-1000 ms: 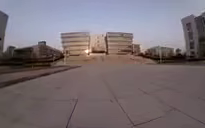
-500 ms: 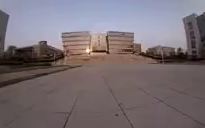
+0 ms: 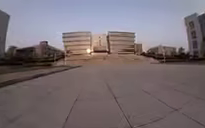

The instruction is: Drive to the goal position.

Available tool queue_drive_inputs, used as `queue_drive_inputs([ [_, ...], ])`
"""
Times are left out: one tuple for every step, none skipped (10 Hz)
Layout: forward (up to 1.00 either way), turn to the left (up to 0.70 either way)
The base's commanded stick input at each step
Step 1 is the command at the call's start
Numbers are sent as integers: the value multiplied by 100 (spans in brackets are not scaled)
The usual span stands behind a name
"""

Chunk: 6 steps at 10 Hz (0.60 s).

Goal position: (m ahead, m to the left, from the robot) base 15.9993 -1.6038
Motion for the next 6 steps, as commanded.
queue_drive_inputs([
  [70, -14],
  [70, -14],
  [70, -14],
  [70, -14],
  [70, -14],
  [70, -14],
])
